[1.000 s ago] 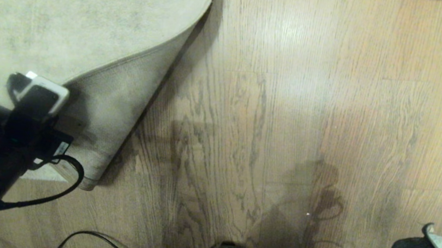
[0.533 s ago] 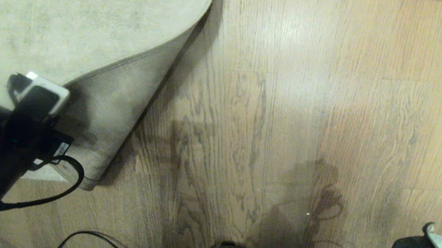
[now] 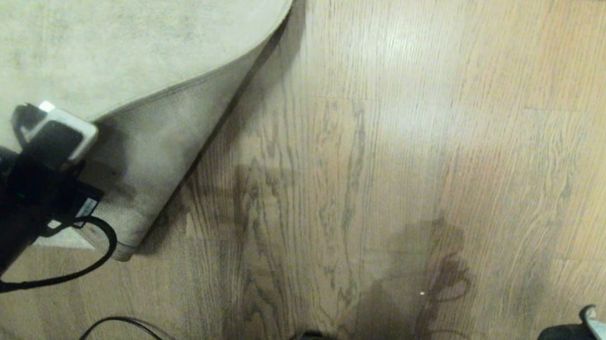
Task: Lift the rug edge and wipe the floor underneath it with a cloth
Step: Lay down the carpet
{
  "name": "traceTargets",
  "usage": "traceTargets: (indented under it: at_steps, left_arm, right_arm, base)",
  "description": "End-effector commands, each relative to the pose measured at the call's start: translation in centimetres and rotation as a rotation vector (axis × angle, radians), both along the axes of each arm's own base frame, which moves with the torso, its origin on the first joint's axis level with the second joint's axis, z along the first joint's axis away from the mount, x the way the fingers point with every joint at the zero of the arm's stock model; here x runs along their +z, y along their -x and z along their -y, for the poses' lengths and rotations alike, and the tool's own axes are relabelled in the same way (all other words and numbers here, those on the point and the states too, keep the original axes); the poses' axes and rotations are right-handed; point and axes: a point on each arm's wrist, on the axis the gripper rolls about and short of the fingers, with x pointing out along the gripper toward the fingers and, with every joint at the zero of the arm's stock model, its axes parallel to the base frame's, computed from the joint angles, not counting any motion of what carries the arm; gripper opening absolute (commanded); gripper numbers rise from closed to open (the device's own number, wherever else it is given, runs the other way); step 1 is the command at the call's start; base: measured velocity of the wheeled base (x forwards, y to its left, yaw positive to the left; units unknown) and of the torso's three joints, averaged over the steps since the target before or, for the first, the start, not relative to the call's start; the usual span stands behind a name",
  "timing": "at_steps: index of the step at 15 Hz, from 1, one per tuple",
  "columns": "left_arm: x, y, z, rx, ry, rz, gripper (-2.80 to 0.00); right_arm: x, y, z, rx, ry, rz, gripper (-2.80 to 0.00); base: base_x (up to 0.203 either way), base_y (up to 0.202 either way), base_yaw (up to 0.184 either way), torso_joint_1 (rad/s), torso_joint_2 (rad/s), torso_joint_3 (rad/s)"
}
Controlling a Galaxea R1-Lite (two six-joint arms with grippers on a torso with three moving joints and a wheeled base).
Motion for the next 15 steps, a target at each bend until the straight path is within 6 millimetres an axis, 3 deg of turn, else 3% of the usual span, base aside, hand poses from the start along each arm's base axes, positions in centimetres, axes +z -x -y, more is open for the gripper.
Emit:
traceTargets:
  at_steps: [1,9,10,15]
  left_arm:
    - [0.30,0.13,0.03,-0.008,0.003,0.016,-2.80]
    - [0.02,0.41,0.07,-0.043,0.032,0.013,-2.80]
    - [0.02,0.40,0.09,-0.049,0.034,0.013,0.00]
    - [0.10,0.48,0.18,-0.053,0.067,0.026,0.00]
  right_arm:
    - [0.00,-0.03,0.00,0.000,0.000,-0.003,-2.80]
    - [0.00,-0.03,0.00,0.000,0.000,-0.003,-2.80]
    - [0.00,-0.03,0.00,0.000,0.000,-0.004,-2.80]
    - [0.00,-0.03,0.00,0.000,0.000,-0.003,-2.80]
  base:
    - [0.000,0.000,0.000,0.000,0.00,0.000]
    - [0.000,0.000,0.000,0.000,0.00,0.000]
    - [0.000,0.000,0.000,0.000,0.00,0.000]
    - [0.000,0.000,0.000,0.000,0.00,0.000]
